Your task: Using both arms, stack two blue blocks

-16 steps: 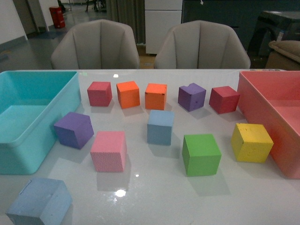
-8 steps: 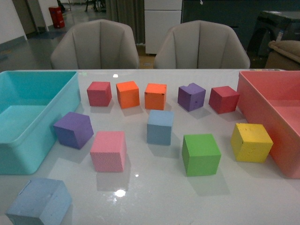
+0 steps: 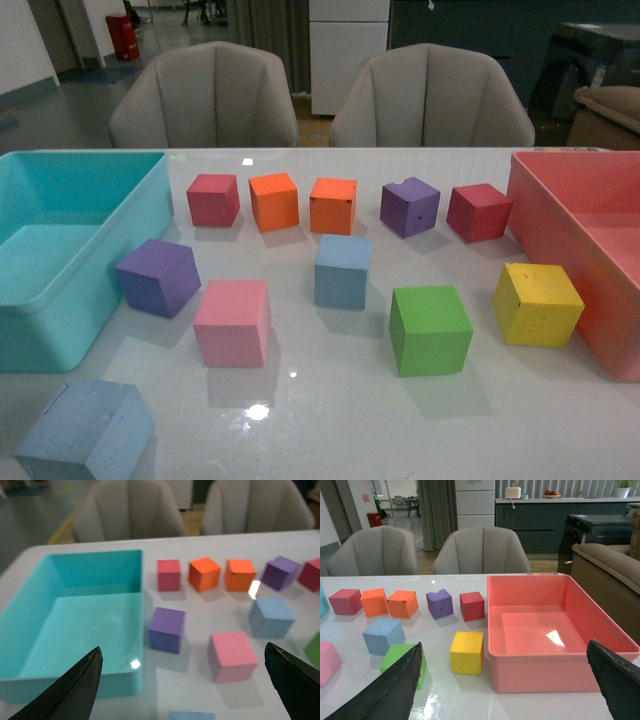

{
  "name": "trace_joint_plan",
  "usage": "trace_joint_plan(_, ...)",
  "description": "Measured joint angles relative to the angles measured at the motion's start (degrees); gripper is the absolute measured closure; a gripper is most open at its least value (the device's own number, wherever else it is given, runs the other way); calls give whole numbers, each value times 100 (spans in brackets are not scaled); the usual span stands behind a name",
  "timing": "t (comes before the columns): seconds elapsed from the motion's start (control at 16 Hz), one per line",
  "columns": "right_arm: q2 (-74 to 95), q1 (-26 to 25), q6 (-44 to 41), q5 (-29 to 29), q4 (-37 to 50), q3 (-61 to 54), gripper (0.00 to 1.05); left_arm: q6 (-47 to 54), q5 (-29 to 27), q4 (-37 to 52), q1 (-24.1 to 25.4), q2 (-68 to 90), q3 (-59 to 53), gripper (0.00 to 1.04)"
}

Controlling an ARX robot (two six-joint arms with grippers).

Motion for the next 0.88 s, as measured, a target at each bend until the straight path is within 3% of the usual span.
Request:
trace_joint_plan(0.12,-2,0,0,0,0,0,6,-35,1045,-83,28,1036,291,7)
trace_joint_plan(0.31,0,0,0,0,0,0,6,20,1779,-284,149,1989,415,7)
trace_joint_plan(0.88,0,0,0,0,0,0,6,-11,2118,-153,688,3814,708,7)
